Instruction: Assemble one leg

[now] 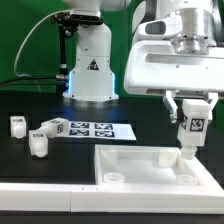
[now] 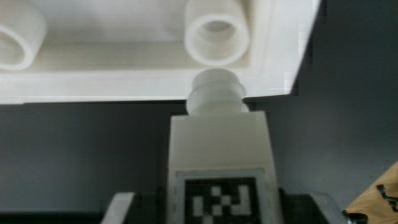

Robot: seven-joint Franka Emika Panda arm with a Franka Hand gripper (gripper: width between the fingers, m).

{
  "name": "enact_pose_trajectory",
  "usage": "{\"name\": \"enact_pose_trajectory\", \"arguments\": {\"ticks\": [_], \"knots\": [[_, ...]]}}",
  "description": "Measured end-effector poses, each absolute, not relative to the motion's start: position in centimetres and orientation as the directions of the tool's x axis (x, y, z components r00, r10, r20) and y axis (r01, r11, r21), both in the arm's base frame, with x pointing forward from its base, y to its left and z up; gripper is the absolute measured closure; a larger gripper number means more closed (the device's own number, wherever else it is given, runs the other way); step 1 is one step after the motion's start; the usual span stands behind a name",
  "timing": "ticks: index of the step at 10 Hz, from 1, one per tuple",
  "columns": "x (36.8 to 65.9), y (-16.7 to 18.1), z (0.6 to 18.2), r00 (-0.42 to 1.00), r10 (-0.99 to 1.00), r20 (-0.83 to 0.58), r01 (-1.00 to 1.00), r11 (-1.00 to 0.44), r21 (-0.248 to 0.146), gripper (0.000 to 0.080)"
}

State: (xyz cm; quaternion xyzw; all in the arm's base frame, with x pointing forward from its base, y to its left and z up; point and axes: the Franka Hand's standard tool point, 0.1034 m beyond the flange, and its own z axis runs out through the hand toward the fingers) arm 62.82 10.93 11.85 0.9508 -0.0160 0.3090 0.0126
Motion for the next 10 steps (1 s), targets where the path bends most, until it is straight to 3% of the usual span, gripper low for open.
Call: {"name": "enact_pose_trajectory", "arguments": {"ticks": [5,10], "knots": [[64.0,10.4,9.6,0.809,0.013,0.588,-0.025,-0.998,0.057,0.0515],[63.2,11.4,8.6,0.818,0.008,0.575,-0.027,-0.998,0.052,0.0515]]}}
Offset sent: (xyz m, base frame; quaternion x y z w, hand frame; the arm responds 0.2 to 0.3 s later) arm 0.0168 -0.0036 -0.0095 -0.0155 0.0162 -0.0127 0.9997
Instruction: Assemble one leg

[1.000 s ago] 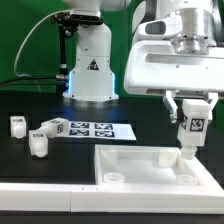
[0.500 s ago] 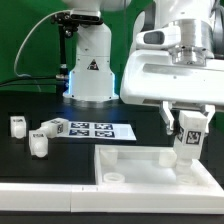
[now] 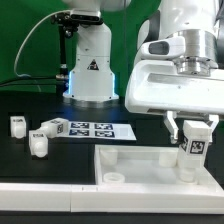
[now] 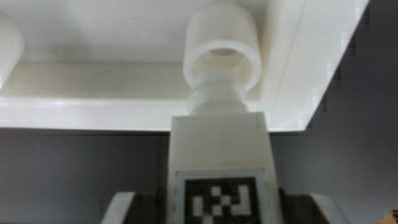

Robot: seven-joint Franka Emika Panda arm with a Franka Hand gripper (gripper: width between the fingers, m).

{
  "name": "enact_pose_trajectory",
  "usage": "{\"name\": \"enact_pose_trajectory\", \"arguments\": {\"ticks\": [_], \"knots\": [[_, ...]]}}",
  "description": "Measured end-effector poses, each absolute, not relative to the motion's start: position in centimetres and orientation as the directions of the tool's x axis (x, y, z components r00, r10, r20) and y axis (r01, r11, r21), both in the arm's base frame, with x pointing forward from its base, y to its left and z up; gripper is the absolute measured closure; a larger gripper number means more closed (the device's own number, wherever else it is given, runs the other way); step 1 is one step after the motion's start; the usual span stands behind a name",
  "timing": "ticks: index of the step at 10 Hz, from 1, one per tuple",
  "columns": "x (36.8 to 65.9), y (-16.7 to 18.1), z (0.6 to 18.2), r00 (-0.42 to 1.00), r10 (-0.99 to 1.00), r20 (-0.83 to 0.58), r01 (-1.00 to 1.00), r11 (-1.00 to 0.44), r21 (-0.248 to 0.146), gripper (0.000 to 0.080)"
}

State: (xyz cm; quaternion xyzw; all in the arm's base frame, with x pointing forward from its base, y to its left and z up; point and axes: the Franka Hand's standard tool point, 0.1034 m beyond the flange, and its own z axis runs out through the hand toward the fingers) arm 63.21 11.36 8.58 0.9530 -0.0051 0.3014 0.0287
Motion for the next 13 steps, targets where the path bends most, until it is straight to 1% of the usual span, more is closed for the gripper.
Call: {"name": "enact_pose_trajectory", "arguments": {"ticks": [4,8,10,13], "knots": [[62.6,11.7,8.1,0.825,0.011,0.565,-0.021,-0.999,0.050,0.0515],[62.7,11.7,7.9,0.817,0.017,0.576,-0.017,-0.998,0.053,0.0515],[62.4,11.6,7.3,0.822,0.021,0.570,-0.015,-0.998,0.059,0.0515],[62.1,11.5,7.0,0.821,0.031,0.571,-0.008,-0.998,0.066,0.0515]]}}
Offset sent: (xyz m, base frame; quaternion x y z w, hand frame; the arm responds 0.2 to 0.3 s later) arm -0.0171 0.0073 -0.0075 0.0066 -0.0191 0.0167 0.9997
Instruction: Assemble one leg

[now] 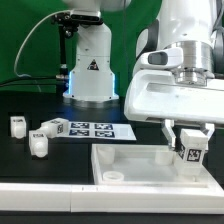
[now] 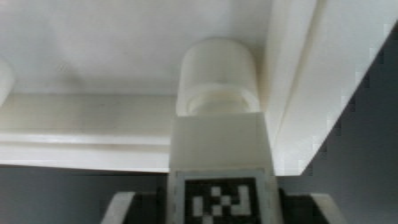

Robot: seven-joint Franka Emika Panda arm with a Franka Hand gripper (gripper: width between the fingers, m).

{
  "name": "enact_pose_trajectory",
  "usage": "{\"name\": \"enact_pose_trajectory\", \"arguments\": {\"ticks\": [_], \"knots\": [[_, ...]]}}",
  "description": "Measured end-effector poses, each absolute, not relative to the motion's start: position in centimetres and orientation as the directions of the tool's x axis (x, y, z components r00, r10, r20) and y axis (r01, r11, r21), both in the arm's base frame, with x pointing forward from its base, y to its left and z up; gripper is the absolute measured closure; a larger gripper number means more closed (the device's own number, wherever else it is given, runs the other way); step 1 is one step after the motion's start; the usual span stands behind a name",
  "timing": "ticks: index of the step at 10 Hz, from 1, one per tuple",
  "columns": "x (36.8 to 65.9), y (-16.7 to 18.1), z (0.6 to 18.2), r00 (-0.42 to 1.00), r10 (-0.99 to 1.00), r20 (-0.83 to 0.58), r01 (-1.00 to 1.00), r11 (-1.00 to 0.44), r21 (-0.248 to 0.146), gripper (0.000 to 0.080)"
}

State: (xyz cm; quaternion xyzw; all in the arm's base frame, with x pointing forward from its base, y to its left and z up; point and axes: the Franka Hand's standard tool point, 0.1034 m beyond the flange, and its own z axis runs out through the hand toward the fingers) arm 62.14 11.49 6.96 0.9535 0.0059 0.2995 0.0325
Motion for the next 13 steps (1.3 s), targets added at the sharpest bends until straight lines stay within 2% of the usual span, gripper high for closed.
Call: {"name": "enact_pose_trajectory", "arguments": {"ticks": [4,5,6,7,8,9,10,11,13], "knots": [[62.2,11.4,7.0,0.807,0.041,0.589,-0.002,-0.997,0.073,0.0515],[62.2,11.4,7.0,0.807,0.047,0.589,0.002,-0.997,0.076,0.0428],[62.2,11.4,7.0,0.807,0.050,0.589,0.005,-0.997,0.078,0.0291],[62.2,11.4,7.0,0.807,0.053,0.588,0.007,-0.997,0.080,0.0291],[62.2,11.2,6.9,0.830,0.054,0.554,0.009,-0.996,0.085,0.0180],[62.3,11.1,8.2,0.872,0.032,0.489,-0.002,-0.998,0.068,0.0159],[62.8,11.7,9.6,0.877,0.021,0.481,-0.005,-0.999,0.051,0.0152],[63.1,11.9,9.7,0.893,0.015,0.449,-0.007,-0.999,0.047,0.0152],[63.8,11.5,9.9,0.966,-0.021,0.258,-0.032,-0.999,0.039,0.0150]]}}
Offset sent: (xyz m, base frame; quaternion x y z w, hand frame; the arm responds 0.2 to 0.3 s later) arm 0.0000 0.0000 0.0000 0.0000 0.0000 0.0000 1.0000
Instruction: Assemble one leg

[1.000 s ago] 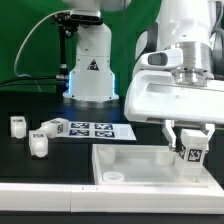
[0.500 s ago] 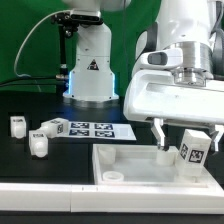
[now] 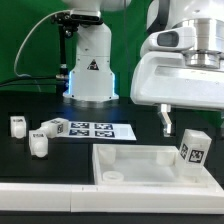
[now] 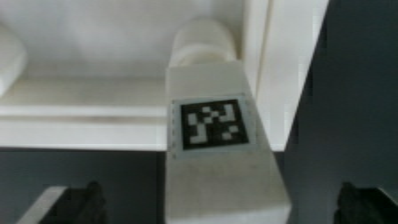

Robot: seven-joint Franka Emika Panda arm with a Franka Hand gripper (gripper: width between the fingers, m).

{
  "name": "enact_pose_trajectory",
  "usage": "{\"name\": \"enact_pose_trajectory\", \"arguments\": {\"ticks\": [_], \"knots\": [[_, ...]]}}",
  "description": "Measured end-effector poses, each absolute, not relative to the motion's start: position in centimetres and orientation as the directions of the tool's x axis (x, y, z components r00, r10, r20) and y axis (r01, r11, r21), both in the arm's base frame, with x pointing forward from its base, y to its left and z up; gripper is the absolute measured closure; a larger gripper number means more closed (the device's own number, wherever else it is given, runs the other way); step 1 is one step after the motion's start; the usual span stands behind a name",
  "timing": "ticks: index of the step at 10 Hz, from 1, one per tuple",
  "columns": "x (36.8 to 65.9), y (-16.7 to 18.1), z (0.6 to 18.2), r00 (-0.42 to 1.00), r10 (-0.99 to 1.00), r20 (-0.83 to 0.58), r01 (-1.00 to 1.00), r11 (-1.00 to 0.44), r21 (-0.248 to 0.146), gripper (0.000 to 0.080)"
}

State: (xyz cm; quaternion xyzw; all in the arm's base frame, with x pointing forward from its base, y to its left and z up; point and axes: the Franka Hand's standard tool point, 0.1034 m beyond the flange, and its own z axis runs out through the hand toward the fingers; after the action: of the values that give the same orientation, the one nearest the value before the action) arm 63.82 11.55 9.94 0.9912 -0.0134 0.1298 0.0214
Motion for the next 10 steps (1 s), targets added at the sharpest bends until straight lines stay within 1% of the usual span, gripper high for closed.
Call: {"name": "enact_pose_trajectory", "arguments": {"ticks": [1,2,3,4,5,6,9,10], "knots": [[63.7,11.3,9.9,0.983,-0.044,0.179,-0.050,-0.998,0.033,0.0150],[63.0,10.8,9.6,0.992,-0.080,0.093,-0.082,-0.997,0.014,0.0150],[62.2,10.0,9.5,0.992,-0.125,-0.025,-0.125,-0.992,-0.006,0.0150],[62.0,9.6,9.7,0.986,-0.141,-0.092,-0.143,-0.990,-0.013,0.0150],[61.7,9.8,9.9,0.982,-0.148,-0.121,-0.151,-0.988,-0.017,0.0150],[62.0,10.6,10.0,0.981,-0.170,-0.093,-0.171,-0.985,-0.006,0.0150],[62.0,10.6,9.8,0.982,-0.169,-0.089,-0.170,-0.985,-0.005,0.0150],[62.5,10.8,9.7,0.982,-0.178,-0.061,-0.179,-0.984,-0.008,0.0150]]}}
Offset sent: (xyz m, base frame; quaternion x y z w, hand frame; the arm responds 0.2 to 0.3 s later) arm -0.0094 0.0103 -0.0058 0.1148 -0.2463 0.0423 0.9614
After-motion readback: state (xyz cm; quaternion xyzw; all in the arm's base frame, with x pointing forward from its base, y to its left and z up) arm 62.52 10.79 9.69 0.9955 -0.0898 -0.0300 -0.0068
